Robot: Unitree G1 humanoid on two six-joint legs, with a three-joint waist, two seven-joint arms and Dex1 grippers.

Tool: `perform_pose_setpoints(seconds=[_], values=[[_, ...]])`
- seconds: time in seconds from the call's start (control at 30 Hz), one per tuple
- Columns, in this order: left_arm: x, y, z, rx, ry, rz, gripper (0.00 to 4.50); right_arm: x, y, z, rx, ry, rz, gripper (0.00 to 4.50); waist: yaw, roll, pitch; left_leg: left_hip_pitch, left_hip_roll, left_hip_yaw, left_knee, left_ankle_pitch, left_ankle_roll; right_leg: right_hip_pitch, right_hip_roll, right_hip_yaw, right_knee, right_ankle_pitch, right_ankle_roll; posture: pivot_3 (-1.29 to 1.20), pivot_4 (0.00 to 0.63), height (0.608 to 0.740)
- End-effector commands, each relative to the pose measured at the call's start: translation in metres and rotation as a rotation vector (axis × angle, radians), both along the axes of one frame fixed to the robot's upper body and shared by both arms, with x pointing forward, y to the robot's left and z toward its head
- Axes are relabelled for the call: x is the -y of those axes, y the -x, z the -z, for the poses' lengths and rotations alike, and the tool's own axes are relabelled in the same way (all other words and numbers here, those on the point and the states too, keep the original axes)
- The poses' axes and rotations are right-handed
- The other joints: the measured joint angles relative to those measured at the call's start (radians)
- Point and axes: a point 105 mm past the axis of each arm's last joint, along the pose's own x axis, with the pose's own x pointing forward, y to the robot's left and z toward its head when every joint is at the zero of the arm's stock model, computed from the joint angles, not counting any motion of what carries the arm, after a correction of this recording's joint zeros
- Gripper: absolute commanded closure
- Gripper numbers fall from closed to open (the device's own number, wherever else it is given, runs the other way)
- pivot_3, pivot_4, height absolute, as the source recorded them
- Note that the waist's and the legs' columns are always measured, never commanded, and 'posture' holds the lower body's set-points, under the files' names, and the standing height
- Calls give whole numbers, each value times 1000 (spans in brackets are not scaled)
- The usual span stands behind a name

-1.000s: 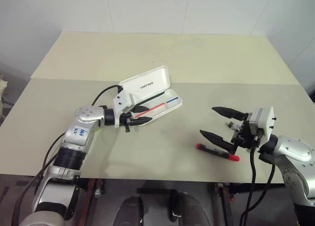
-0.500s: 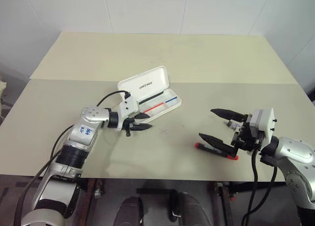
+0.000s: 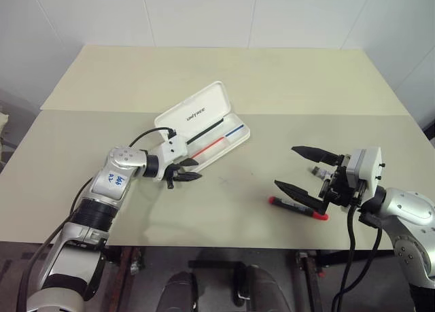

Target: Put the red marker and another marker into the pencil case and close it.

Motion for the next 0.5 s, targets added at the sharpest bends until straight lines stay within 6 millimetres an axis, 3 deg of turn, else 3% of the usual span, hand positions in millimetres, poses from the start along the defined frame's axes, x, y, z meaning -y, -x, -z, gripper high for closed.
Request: perform_pose_setpoints(seconds=[0.03,0.2,0.3,0.4,0.5], values=[[-4,3,4,-31,-70,13,2594,-4,5,-15,75,-8,-16,0,0,0,0,0,0,0,0,0,0,0,0,0,0,0,0,0,150,740],[0,6,3,-48,-94,47,2594,-3,5,-17,85,-5,-13,0,-1,0,0,0,0,0,0,0,0,0,0,0,0,0,0,0,150,740],[3,6,2,-47,-105,60,3170,-3,5,-19,89,-4,-13,0,-1,0,0,0,0,0,0,0,0,0,0,0,0,0,0,0,150,740],[5,8,2,-52,-119,85,4134,-2,5,-20,94,-1,-13,0,2,0,0,0,0,0,0,0,0,0,0,0,0,0,0,0,150,740],[10,12,2,-47,-124,130,4427,-2,4,-22,98,2,-14,0,7,1,0,-1,0,-1,2,0,0,0,-1,0,1,0,0,0,150,740]])
